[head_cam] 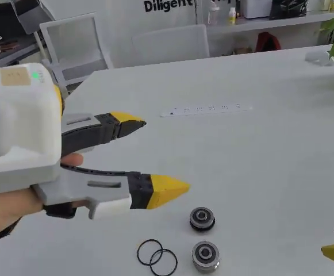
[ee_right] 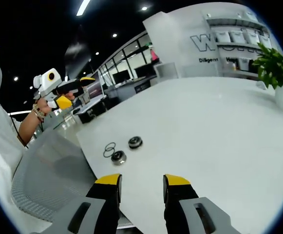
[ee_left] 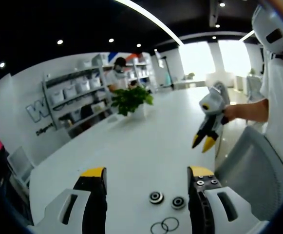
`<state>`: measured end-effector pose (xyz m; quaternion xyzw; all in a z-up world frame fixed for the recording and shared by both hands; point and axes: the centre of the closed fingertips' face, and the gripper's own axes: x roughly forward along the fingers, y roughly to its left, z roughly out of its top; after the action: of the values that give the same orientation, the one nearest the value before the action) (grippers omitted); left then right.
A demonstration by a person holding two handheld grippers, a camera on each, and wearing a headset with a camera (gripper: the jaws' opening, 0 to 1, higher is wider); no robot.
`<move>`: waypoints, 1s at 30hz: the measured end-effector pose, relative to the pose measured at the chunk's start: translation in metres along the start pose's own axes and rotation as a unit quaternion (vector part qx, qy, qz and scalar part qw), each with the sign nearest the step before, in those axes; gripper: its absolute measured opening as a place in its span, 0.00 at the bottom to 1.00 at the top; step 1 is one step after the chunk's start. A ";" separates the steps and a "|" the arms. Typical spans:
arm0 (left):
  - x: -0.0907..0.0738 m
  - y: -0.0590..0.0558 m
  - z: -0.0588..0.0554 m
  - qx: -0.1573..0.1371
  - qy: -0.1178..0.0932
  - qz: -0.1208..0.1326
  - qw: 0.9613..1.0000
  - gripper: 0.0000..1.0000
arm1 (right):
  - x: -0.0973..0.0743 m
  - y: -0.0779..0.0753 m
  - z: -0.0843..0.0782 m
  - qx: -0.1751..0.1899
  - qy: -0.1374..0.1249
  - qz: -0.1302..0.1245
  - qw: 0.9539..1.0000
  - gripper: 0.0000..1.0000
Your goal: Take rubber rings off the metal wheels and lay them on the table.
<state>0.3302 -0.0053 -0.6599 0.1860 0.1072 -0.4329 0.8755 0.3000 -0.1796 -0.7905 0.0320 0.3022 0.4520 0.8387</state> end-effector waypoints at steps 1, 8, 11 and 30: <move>0.002 0.002 0.000 -0.001 -0.002 -0.002 1.000 0.68 | 0.001 -0.001 0.001 0.000 -0.002 -0.001 1.000 0.32; 0.025 0.017 -0.003 -0.008 -0.021 -0.013 1.000 0.64 | 0.006 -0.003 0.002 0.011 -0.008 -0.001 1.000 0.31; 0.038 0.018 -0.020 -0.041 -0.012 -0.030 0.999 0.60 | 0.006 -0.004 0.001 0.013 -0.006 -0.002 1.000 0.31; 0.091 0.007 -0.076 -0.079 -0.007 -0.056 0.995 0.50 | 0.007 0.000 -0.009 0.018 0.010 0.002 1.000 0.31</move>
<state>0.3885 -0.0343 -0.7592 0.1066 0.1450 -0.4728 0.8626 0.2985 -0.1760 -0.8011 0.0428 0.3189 0.4484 0.8339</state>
